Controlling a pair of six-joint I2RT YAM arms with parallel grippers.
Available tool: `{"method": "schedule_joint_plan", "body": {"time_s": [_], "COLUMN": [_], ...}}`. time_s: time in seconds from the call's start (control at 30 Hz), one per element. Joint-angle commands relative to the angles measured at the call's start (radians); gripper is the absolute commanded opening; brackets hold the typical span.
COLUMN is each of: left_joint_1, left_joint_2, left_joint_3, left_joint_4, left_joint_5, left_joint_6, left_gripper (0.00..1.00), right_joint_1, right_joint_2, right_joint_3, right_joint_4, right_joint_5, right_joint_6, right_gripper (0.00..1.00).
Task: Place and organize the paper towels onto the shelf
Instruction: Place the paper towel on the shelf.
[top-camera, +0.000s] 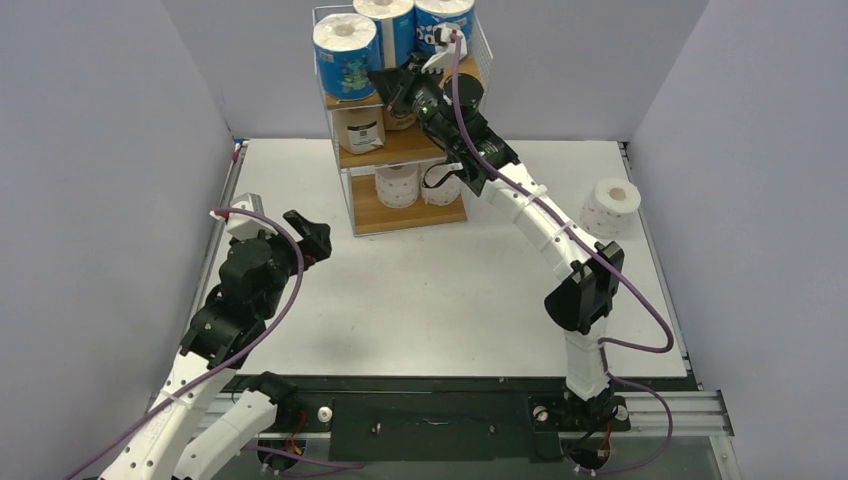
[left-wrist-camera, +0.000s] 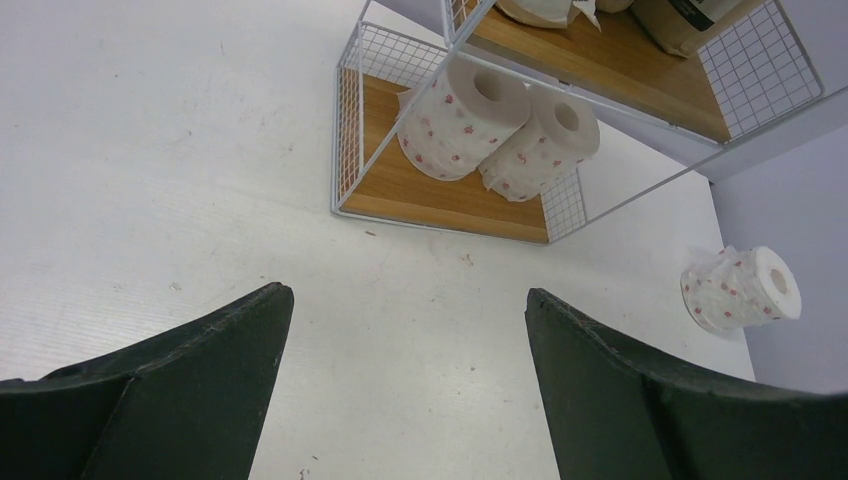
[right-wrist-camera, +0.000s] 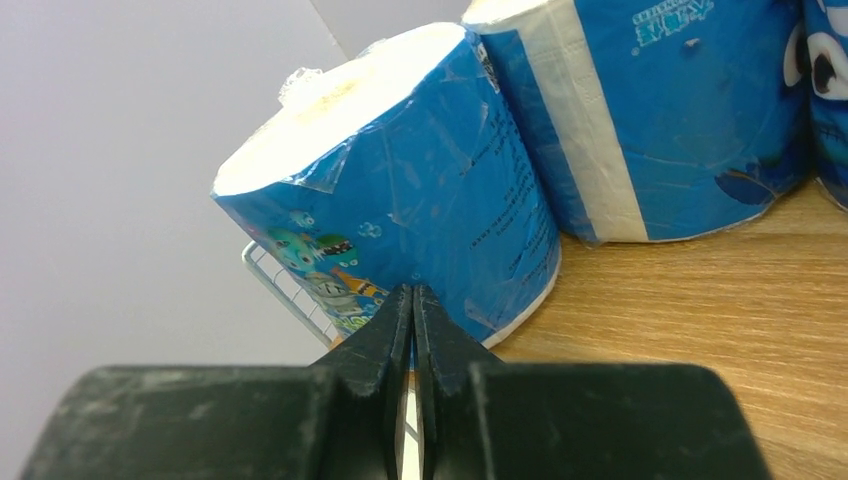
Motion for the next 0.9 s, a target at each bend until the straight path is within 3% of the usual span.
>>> {"method": "schedule_joint_plan", "body": {"time_s": [0.0,0.27,0.43,0.57,0.87], "left_joint_1": [0.005,0.006,0.005,0.006,0.007], "left_joint_2": [-0.002,-0.005,-0.043,-0.059,-0.040], "left_joint_3": [0.010,0.014,-0.014,-0.056,-0.152], "left_joint_4": [0.055,0.049,0.059,0.078,0.116], "left_joint_5": [0.007,0.018,0.038,0.064,0.135], "left_joint_6": [-0.002,0.002,0.009,-0.018,-0.128], "left_gripper": [0.85,0.86,0.90,0.98,0.96], "right_joint_1": [-0.030,-0.043,-0.051,-0.056,-0.069], "right_joint_2": [-0.086,-0.298,-0.519,-0.723,-1.067], "right_joint_3": [-0.069,-0.248,-0.447,-0.680,-1.070], "right_joint_4": [0.084,0.110,0.093,0.086,-0.155], "right_joint_5": [-0.017,-0.048,-0.022,0.101,0.566], "right_joint_6": [0.039,0.053,0.033,0.021,0.006], "right_gripper": [0.04,0.35,0.47,0.51,0.56]}}
